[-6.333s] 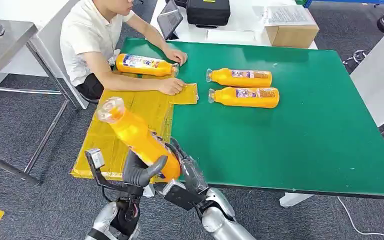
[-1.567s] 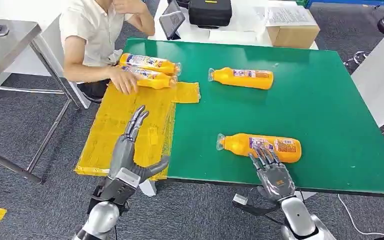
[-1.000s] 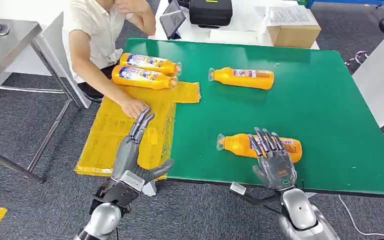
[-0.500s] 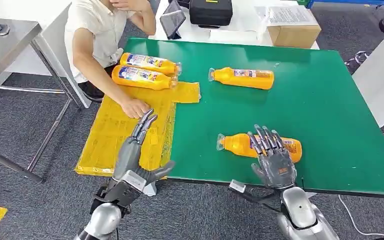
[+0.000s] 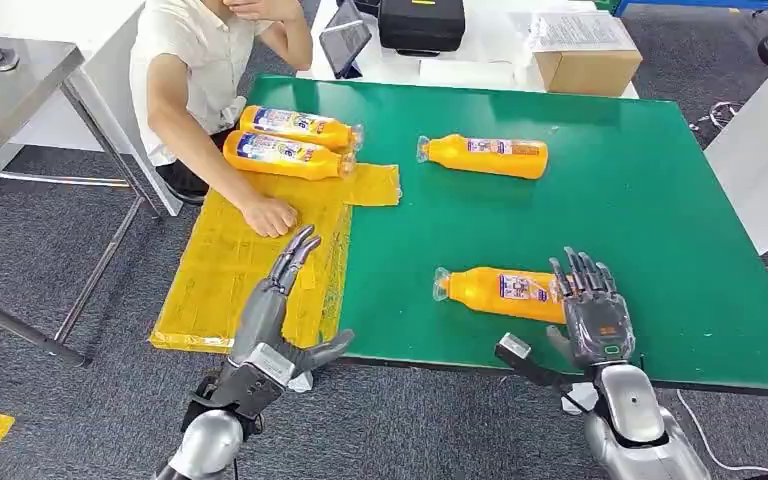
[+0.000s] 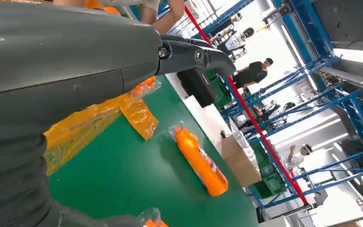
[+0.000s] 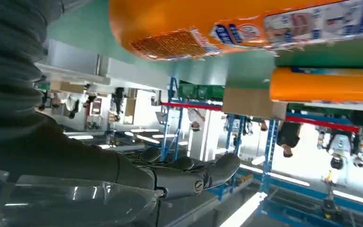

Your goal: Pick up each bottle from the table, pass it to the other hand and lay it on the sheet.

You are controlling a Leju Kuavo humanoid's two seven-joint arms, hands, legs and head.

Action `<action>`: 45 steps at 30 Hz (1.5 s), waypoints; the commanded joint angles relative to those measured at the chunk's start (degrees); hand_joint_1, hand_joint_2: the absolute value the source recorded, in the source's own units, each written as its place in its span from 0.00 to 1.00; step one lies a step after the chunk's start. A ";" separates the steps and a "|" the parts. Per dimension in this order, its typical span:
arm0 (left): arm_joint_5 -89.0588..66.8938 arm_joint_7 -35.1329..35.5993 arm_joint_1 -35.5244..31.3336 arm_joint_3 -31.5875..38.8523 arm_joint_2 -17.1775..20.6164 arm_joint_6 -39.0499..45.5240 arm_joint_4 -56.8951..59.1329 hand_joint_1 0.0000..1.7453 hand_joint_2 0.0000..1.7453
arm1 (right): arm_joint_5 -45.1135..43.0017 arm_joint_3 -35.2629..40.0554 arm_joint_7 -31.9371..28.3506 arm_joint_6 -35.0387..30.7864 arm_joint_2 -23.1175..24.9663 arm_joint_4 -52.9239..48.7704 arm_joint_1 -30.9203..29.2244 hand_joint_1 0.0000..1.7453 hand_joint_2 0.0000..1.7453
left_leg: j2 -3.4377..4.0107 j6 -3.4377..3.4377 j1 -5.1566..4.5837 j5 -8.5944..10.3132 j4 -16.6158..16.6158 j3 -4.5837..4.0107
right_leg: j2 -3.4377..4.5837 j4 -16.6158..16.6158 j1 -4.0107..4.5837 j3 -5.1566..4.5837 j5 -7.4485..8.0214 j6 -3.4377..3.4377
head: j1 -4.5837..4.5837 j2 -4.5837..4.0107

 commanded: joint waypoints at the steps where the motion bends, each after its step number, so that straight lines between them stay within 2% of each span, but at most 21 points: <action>1: 0.65 0.46 -1.71 -1.76 1.38 -0.57 3.29 0.00 1.00 | -3.95 -2.08 -3.07 0.55 1.61 12.98 -6.47 0.00 1.00 | 0.07 -0.13 0.07 -0.08 -0.07 0.28 | 0.10 -0.09 0.07 0.27 -0.04 -0.13 | 0.00 0.00; 6: 1.11 0.44 -2.78 -2.58 1.39 -1.05 4.44 0.00 1.00 | -6.22 -1.64 -5.42 1.02 3.49 19.26 -10.13 0.00 1.00 | 0.13 -0.10 0.06 -0.05 -0.06 0.20 | 0.15 -0.09 0.06 0.17 0.01 -0.10 | 0.00 0.00; 7: 1.27 0.44 -2.89 -2.76 1.45 -1.12 4.53 0.00 1.00 | -7.18 -1.56 -6.25 1.06 3.88 20.36 -10.70 0.00 1.00 | 0.18 -0.17 0.11 -0.11 -0.10 0.41 | 0.22 -0.13 0.10 0.37 -0.03 -0.17 | 0.00 0.00; 11: 1.79 0.49 -3.86 -3.50 1.46 -1.48 5.29 0.00 1.00 | -9.79 -0.76 -7.82 3.81 5.17 24.21 -13.53 0.00 1.00 | 0.14 -0.14 0.09 -0.06 -0.05 0.24 | 0.17 -0.07 0.08 0.21 0.00 -0.13 | 0.00 0.00; 16: 1.88 0.52 -4.06 -3.57 1.39 -1.53 5.45 0.00 1.00 | -9.61 -0.37 -7.94 3.94 5.19 24.83 -14.02 0.00 1.00 | 0.12 -0.16 0.09 -0.09 -0.07 0.32 | 0.15 -0.08 0.09 0.28 -0.04 -0.16 | 0.00 0.00; 21: 2.55 0.57 -6.38 -4.28 0.90 -1.96 7.49 0.00 1.00 | -10.57 1.92 -9.59 6.92 6.33 31.12 -17.95 0.00 1.00 | 0.13 -0.15 0.08 -0.09 -0.04 0.30 | 0.16 -0.04 0.07 0.26 -0.04 -0.15 | 0.00 0.00; 32: 2.66 0.59 -6.55 -4.37 0.90 -1.99 7.62 0.00 1.00 | -10.91 2.15 -9.73 6.98 6.26 32.17 -18.02 0.00 1.00 | 0.06 -0.14 0.09 -0.08 -0.03 0.28 | 0.08 -0.04 0.08 0.27 -0.06 -0.14 | 0.02 0.00; 39: 3.00 0.89 -6.75 -4.54 0.84 -1.89 7.83 0.00 1.00 | -10.13 3.00 -3.62 12.67 4.43 38.31 -20.28 0.00 1.00 | -0.02 -0.08 0.06 -0.01 -0.03 0.18 | -0.01 -0.05 0.05 0.17 -0.01 -0.08 | 0.00 0.00; 45: 2.97 0.97 -6.74 -4.56 1.02 -1.84 7.56 0.00 1.00 | -10.26 2.42 -2.50 13.28 3.27 39.71 -20.26 0.00 1.00 | -0.21 -0.10 0.09 0.01 -0.05 0.50 | -0.18 -0.13 0.08 0.47 -0.05 -0.11 | 0.00 0.00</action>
